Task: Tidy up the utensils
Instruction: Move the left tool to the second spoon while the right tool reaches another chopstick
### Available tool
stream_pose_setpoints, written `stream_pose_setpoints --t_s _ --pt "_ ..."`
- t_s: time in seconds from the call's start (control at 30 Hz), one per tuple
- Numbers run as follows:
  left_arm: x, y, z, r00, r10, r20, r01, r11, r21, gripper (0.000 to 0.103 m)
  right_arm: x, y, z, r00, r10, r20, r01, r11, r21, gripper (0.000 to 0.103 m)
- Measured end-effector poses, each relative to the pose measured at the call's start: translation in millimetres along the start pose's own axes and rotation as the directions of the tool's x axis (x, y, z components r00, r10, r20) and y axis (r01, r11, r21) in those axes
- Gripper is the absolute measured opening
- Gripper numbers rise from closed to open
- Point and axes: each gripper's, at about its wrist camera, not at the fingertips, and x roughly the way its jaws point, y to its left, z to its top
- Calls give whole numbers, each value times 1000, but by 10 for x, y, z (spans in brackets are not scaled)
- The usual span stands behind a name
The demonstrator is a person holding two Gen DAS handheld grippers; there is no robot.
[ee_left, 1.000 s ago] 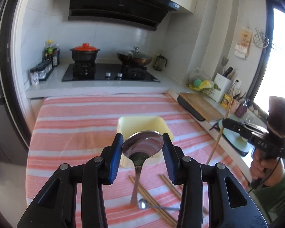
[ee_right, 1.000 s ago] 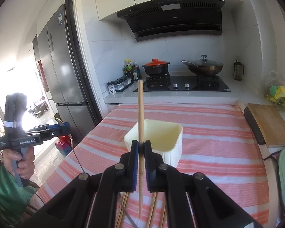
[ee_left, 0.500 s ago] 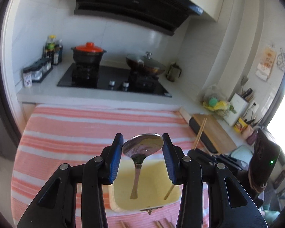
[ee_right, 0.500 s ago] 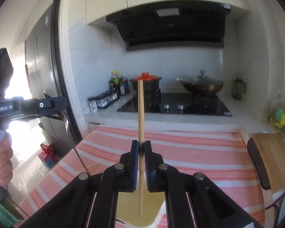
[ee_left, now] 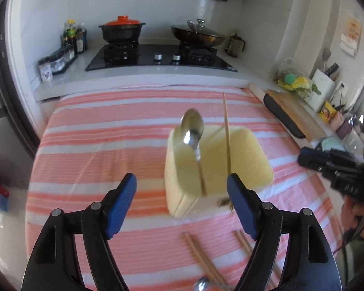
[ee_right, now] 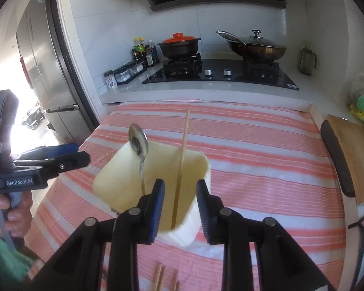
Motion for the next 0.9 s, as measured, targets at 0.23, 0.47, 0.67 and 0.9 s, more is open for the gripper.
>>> stream_pose_setpoints --t_s 0.23,0.47,0.67,0.9 --pt "-344 273 -1842 980 109 -163 -125 988 -87 90 -769 -296 -1566 991 -128 -28 128 992 -8 34" --pt "-420 -67 -2330 984 37 -173 -75 973 -216 89 -979 -206 -2698 984 -166 -65 174 975 140 34" --pt "-143 -336 -2025 989 48 -139 -77 975 -211 89 -948 3 -2715 990 -138 -38 142 984 108 34" --pt "148 -639 -1928 982 67 -175 -111 960 -256 90 -788 37 -2656 988 -134 -80 142 985 103 34"
